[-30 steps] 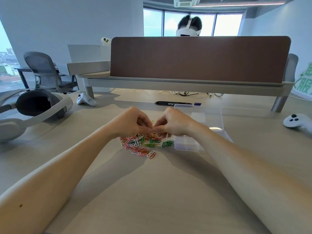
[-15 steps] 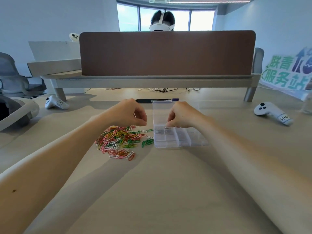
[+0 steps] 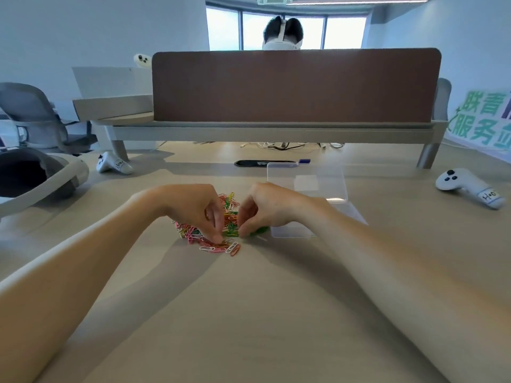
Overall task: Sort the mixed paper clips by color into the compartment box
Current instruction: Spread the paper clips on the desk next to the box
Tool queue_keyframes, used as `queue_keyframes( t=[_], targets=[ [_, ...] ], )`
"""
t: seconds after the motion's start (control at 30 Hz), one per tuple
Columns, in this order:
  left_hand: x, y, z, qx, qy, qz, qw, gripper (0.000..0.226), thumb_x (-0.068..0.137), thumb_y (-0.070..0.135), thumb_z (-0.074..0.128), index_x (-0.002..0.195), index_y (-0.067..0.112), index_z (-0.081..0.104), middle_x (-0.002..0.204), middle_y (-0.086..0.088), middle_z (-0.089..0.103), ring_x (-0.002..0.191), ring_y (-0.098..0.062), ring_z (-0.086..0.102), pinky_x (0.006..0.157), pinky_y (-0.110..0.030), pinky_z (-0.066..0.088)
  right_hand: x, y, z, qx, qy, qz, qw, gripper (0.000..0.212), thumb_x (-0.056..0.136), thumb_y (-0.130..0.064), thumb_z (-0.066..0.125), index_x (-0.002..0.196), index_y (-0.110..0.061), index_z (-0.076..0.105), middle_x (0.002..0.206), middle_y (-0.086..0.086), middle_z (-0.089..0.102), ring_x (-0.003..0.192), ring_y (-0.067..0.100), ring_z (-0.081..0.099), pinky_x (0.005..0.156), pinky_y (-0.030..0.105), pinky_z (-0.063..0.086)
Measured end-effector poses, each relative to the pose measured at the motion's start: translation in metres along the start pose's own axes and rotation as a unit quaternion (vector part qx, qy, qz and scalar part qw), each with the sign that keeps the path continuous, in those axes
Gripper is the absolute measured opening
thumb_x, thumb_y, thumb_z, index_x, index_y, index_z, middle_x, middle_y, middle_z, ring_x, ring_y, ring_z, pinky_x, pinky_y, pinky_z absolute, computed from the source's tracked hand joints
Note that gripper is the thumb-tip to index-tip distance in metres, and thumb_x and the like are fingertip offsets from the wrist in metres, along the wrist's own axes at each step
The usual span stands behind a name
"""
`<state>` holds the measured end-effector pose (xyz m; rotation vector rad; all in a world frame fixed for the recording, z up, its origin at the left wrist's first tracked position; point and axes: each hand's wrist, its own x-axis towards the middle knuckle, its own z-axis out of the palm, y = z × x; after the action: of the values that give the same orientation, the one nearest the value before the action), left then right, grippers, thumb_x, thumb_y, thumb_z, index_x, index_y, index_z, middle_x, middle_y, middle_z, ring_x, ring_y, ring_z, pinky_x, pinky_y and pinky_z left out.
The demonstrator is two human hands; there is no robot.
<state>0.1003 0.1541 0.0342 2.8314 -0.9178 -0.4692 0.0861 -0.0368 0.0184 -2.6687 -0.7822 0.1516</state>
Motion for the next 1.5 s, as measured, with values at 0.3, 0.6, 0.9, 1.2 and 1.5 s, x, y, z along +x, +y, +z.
queue_keyframes(
  t=[0.3, 0.6, 0.9, 1.2, 1.5],
  targets=[
    [-0.009, -0.009, 0.004, -0.005, 0.007, -0.020, 1.000, 0.014, 0.073, 0.029, 0.081, 0.079, 0.037, 0.072, 0.072, 0.023, 0.068, 0.066, 0.006, 0.060, 0.063, -0.012, 0.040, 0.011, -0.016, 0.017, -0.036, -0.004, -0.039, 0.999, 0.012, 0.082, -0.021, 0.074, 0.093, -0.019, 0.078, 0.077, -0.012, 0.064, 0.079, 0.009, 0.056, 0.066, 0.020, 0.043],
    [-0.008, -0.008, 0.005, -0.029, 0.046, -0.013, 0.998, 0.011, 0.076, 0.024, 0.079, 0.083, 0.030, 0.073, 0.072, 0.018, 0.068, 0.063, 0.006, 0.058, 0.058, -0.006, 0.038, 0.006, -0.015, 0.012, -0.081, -0.025, -0.017, 0.996, 0.010, 0.091, -0.019, 0.062, 0.093, -0.017, 0.072, 0.083, -0.006, 0.062, 0.078, 0.011, 0.053, 0.058, 0.020, 0.038],
    [-0.009, -0.006, 0.004, 0.013, 0.019, -0.035, 0.999, 0.020, 0.074, 0.032, 0.080, 0.093, 0.031, 0.075, 0.085, 0.015, 0.070, 0.076, 0.000, 0.061, 0.065, -0.015, 0.039, 0.001, -0.013, 0.000, -0.067, -0.045, 0.001, 0.997, 0.006, 0.091, -0.020, 0.064, 0.089, -0.019, 0.069, 0.078, -0.011, 0.060, 0.075, 0.007, 0.054, 0.062, 0.016, 0.042],
    [-0.009, -0.003, 0.005, 0.026, 0.050, -0.023, 0.998, 0.013, 0.076, 0.029, 0.079, 0.086, 0.034, 0.073, 0.075, 0.019, 0.065, 0.067, 0.004, 0.057, 0.058, -0.012, 0.036, -0.001, -0.012, -0.001, -0.058, -0.048, -0.012, 0.997, 0.006, 0.086, -0.023, 0.072, 0.092, -0.023, 0.073, 0.076, -0.018, 0.059, 0.073, 0.001, 0.054, 0.062, 0.016, 0.040],
    [-0.005, 0.001, 0.011, 0.054, 0.017, -0.022, 0.998, 0.003, 0.084, 0.029, 0.071, 0.082, 0.030, 0.069, 0.075, 0.019, 0.061, 0.068, 0.001, 0.054, 0.057, -0.011, 0.035, -0.002, -0.015, 0.005, -0.086, -0.060, -0.009, 0.994, 0.006, 0.087, -0.025, 0.070, 0.083, -0.026, 0.067, 0.074, -0.016, 0.057, 0.073, 0.003, 0.052, 0.059, 0.016, 0.038]
  ],
)
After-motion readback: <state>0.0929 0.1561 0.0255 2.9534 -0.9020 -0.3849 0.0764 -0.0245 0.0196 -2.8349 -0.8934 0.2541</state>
